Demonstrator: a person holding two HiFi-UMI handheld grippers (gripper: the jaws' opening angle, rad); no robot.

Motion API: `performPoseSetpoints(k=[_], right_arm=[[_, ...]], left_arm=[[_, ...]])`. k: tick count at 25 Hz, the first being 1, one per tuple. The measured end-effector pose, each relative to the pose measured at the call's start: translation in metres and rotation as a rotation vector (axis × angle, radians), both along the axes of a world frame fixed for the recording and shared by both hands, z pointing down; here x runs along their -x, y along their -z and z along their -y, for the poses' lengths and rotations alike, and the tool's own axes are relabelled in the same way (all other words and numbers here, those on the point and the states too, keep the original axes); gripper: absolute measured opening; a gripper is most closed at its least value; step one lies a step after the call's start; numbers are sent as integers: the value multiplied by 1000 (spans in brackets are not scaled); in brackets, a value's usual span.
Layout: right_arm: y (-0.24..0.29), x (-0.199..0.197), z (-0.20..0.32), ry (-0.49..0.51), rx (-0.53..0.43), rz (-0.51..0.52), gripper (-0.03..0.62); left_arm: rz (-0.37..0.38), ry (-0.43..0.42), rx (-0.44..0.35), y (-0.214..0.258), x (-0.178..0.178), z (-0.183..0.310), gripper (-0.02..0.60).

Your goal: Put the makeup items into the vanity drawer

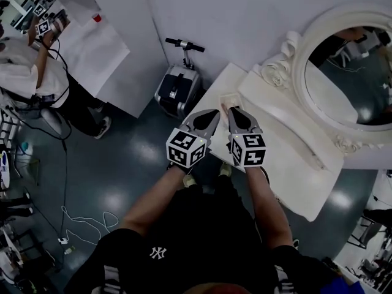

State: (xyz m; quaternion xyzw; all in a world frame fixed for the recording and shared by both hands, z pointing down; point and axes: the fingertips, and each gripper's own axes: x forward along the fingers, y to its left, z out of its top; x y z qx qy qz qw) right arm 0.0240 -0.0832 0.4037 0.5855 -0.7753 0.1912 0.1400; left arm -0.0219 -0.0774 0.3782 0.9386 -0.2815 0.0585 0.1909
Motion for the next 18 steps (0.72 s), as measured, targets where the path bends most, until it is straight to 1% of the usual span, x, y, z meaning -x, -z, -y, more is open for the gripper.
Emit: performPoseSetpoints(k=[9, 18], right_arm=[[39, 10, 4, 4, -81, -14, 25], [53, 9, 1, 2, -119, -28, 25]], left_arm=[[-18, 2, -62, 31, 12, 1, 0], [-33, 12, -96, 50, 16, 0, 0]])
